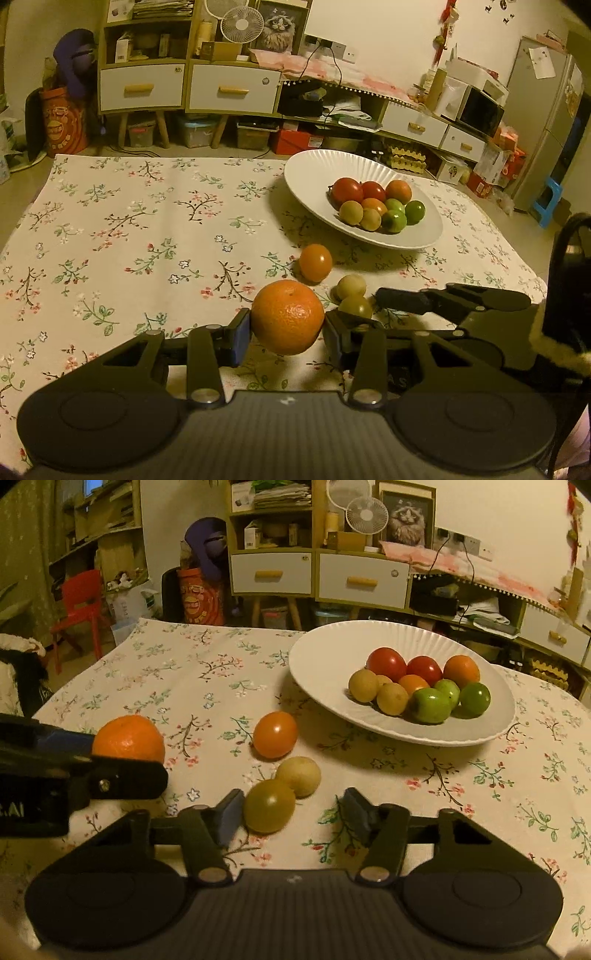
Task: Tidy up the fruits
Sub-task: 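Grasp the large orange with the left gripper while the right gripper grasps a yellowish tomato, then carry the orange and yellowish tomato over the white plate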
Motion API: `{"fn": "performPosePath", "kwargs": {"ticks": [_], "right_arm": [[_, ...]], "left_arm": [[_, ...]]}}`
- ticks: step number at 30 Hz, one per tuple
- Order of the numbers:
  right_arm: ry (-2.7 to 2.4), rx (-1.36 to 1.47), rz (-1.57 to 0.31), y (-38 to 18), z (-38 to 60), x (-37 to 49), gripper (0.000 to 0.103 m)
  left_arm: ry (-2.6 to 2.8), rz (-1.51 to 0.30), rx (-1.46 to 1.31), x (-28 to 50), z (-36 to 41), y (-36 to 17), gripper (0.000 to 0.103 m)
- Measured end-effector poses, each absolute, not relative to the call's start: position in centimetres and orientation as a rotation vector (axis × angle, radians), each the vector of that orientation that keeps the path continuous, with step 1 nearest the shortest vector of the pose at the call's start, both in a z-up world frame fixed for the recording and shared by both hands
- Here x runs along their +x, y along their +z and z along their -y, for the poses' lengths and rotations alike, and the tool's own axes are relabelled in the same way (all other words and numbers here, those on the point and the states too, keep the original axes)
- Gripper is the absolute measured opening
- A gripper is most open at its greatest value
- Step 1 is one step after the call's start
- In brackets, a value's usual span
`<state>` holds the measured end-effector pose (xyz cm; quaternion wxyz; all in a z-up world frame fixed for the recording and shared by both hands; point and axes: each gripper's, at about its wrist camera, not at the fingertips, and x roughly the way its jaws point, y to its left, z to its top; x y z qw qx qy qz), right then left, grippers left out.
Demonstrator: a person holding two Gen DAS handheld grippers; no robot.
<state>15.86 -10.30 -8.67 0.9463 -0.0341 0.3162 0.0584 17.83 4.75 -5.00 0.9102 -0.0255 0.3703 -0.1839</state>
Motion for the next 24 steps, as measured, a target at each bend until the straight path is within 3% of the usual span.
{"fn": "performPosePath", "kwargs": {"ticks": [7,24], "right_arm": [[0.154,-0.053,-0.658,-8.5,9.9,15.8,0.027],[0.193,-0.047,-0.649,-7.3,11.1,14.9,0.026]], "left_arm": [[-0.386,-0.77,-0.063,17.9,-4.7,-5.0,0.035],[-0.38,-0.77,-0.059,18.0,-4.8,-5.1,0.035]]}}
